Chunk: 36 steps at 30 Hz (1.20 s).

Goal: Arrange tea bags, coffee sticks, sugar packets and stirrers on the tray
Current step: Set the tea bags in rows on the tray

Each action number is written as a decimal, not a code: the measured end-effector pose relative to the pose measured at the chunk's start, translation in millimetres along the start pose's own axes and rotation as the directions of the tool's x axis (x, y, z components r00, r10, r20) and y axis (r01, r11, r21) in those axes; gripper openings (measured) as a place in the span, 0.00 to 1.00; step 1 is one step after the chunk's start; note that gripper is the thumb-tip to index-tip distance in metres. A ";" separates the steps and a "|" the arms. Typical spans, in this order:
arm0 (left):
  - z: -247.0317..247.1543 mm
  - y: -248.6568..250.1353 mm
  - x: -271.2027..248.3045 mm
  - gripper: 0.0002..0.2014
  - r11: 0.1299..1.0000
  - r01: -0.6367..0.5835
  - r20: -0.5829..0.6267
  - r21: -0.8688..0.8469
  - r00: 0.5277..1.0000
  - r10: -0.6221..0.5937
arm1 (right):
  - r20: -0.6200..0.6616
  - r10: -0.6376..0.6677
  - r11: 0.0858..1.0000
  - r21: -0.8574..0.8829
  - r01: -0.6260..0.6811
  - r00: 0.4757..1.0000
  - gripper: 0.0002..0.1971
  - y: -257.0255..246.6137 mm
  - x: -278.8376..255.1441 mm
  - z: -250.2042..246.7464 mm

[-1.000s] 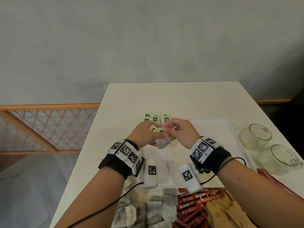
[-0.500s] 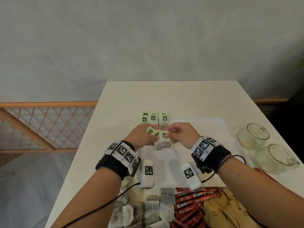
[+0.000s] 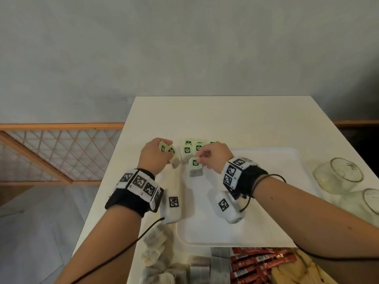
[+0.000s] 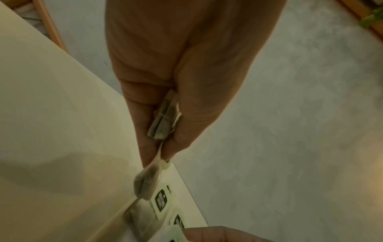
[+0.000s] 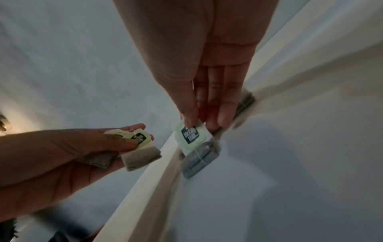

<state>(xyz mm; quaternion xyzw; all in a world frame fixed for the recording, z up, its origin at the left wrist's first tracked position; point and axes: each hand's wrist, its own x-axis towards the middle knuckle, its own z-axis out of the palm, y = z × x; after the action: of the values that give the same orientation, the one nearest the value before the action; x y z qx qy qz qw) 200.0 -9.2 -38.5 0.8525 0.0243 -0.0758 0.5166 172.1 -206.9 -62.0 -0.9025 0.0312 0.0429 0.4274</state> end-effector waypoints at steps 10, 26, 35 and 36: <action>-1.6 -0.5 -1.2 0.15 0.979 0.073 0.055 -0.192 0.996 -0.063 | -0.076 -0.010 0.998 -0.061 0.005 0.997 0.05 -17.9 23.6 4.8; 37.0 32.6 -52.4 0.16 0.921 0.205 0.392 -0.331 0.918 -0.063 | -0.080 0.039 0.886 0.464 0.003 0.996 0.07 0.8 -63.2 -18.4; 49.4 32.6 -71.6 0.03 0.966 0.106 0.308 -0.238 0.951 -0.028 | -0.108 0.133 0.860 0.507 -0.060 0.985 0.02 1.9 -77.7 -26.2; 49.9 31.6 -71.1 0.04 0.981 0.064 0.288 -0.181 0.957 -0.010 | -0.103 0.117 0.867 0.497 -0.051 0.988 0.02 2.2 -78.5 -26.5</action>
<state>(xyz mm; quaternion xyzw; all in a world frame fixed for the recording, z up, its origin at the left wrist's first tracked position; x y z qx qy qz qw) 128.4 -65.4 -22.5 0.7794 -0.0277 -0.2053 0.5913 95.2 -227.2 -38.8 -0.7625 0.1082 -0.0066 0.6378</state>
